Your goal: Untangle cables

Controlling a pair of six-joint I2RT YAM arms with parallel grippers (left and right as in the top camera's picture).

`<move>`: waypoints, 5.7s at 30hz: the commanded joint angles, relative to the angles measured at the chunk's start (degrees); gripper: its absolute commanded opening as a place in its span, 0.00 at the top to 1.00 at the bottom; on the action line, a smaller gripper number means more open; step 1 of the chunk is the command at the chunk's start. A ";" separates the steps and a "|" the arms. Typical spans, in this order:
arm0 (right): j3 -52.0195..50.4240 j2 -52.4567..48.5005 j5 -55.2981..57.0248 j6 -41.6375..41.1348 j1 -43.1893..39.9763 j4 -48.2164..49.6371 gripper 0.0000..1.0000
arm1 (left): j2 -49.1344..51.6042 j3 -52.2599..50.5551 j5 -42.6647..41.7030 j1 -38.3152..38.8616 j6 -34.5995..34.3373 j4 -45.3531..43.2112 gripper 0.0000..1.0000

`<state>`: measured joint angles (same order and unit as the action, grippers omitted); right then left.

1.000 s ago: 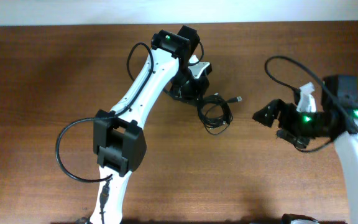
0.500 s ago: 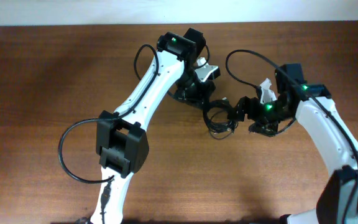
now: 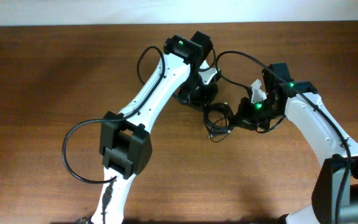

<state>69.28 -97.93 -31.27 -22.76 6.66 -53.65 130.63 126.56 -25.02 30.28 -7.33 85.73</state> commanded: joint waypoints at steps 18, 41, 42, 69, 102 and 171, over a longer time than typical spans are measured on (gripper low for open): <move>-0.61 -1.05 4.72 -2.80 2.21 0.98 0.50 | -0.13 1.09 -2.56 -4.15 3.85 -0.59 1.00; -1.90 -2.21 10.38 -4.02 5.07 5.07 0.60 | -0.13 0.98 -20.68 -4.22 12.20 1.95 1.00; -1.95 -2.64 12.04 -4.74 5.07 4.63 0.64 | -0.13 0.98 -20.72 -4.26 12.17 2.05 1.00; -1.99 -4.57 14.95 -10.29 4.96 2.47 0.88 | -0.13 0.98 -28.13 -9.29 13.70 6.75 0.98; 5.62 4.24 9.40 -7.48 4.85 -4.79 0.02 | -0.13 1.01 -27.65 -11.04 13.60 5.86 1.00; 10.45 14.19 20.92 -8.57 2.71 -12.15 0.02 | -4.09 2.78 -51.69 -12.79 29.07 11.02 1.00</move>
<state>78.96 -83.26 -9.78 -31.70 9.30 -65.82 131.96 126.78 -68.10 17.98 18.44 96.64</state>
